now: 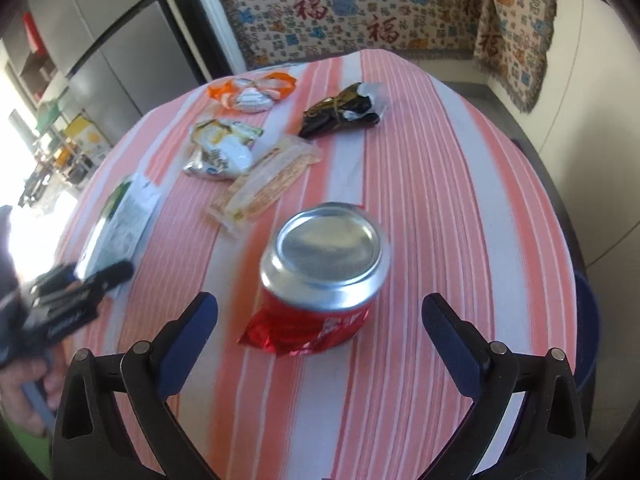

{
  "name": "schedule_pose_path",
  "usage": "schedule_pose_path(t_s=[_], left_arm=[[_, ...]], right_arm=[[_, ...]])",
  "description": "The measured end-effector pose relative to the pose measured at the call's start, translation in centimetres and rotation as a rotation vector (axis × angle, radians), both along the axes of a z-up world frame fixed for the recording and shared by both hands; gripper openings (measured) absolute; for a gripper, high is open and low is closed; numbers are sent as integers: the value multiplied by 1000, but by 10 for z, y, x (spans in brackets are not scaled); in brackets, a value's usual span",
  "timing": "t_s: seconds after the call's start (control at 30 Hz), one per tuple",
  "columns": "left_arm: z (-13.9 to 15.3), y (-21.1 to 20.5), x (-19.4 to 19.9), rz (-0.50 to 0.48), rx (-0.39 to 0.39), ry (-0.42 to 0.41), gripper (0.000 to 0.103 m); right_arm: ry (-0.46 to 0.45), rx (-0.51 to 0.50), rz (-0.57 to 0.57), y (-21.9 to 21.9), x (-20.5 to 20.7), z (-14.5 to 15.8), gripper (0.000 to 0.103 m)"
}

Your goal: Collect trash

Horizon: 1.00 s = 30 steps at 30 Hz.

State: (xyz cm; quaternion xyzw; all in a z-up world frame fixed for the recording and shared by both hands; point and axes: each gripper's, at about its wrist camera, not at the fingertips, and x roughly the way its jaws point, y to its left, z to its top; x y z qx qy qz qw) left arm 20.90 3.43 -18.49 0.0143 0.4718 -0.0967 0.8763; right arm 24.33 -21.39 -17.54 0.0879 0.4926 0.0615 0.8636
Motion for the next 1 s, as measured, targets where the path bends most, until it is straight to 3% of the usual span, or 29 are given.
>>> schedule_pose_path(t_s=[0.03, 0.07, 0.13, 0.2, 0.5, 0.57, 0.6, 0.8, 1.0], left_arm=[[1, -1, -9, -10, 2, -8, 52], [2, -3, -16, -23, 1, -15, 52], [1, -4, -25, -57, -10, -9, 68], [3, -2, -28, -68, -20, -16, 73], [7, -6, 1, -23, -37, 20, 73], [3, -7, 5, -17, -11, 24, 62], [1, -8, 6, -19, 0, 29, 50], [5, -10, -10, -14, -32, 14, 48], [22, -43, -36, -76, -77, -25, 48]], right_arm=[[11, 16, 5, -2, 2, -3, 90], [18, 23, 17, -4, 2, -4, 60], [-9, 17, 24, -8, -4, -1, 49], [-21, 26, 47, -12, -12, 4, 47], [-57, 36, 105, -31, -42, 19, 47], [-65, 43, 107, -37, -48, 20, 47], [-66, 50, 104, -40, -49, 20, 47], [-63, 103, 122, -53, -66, 18, 47], [-84, 125, 119, -69, -78, 20, 47]])
